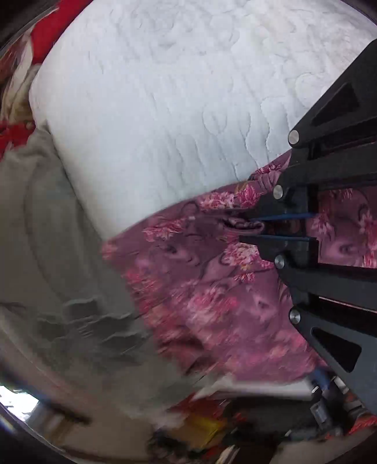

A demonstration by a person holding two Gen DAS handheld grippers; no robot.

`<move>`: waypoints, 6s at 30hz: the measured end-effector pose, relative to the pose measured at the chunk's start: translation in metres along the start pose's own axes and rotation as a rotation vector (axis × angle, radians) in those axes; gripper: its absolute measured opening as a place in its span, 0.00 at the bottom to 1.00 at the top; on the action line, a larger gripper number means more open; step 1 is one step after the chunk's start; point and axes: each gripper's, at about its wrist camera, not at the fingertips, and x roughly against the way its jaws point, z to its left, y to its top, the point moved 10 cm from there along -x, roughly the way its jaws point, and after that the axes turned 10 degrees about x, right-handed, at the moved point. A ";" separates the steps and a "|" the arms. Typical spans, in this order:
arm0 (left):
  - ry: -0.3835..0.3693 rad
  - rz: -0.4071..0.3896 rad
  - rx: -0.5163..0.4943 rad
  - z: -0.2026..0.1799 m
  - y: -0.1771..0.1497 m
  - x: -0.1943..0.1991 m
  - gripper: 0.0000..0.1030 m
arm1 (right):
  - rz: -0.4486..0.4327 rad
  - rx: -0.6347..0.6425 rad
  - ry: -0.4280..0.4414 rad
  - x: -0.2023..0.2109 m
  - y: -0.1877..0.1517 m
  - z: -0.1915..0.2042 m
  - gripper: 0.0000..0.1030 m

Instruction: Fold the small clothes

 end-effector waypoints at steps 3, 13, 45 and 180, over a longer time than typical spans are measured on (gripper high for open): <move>-0.014 -0.043 -0.076 -0.017 -0.007 0.013 0.41 | -0.128 0.004 0.045 0.037 0.013 0.011 0.17; 0.109 0.052 -0.193 -0.023 -0.057 -0.014 0.54 | 0.193 0.274 -0.027 0.010 -0.035 0.034 0.37; 0.169 0.260 -0.159 0.116 -0.248 0.077 0.55 | 0.268 0.101 0.053 0.133 -0.270 -0.097 0.55; 0.154 0.008 -0.285 0.006 -0.042 -0.019 0.61 | 0.157 0.245 -0.209 0.062 -0.080 0.036 0.43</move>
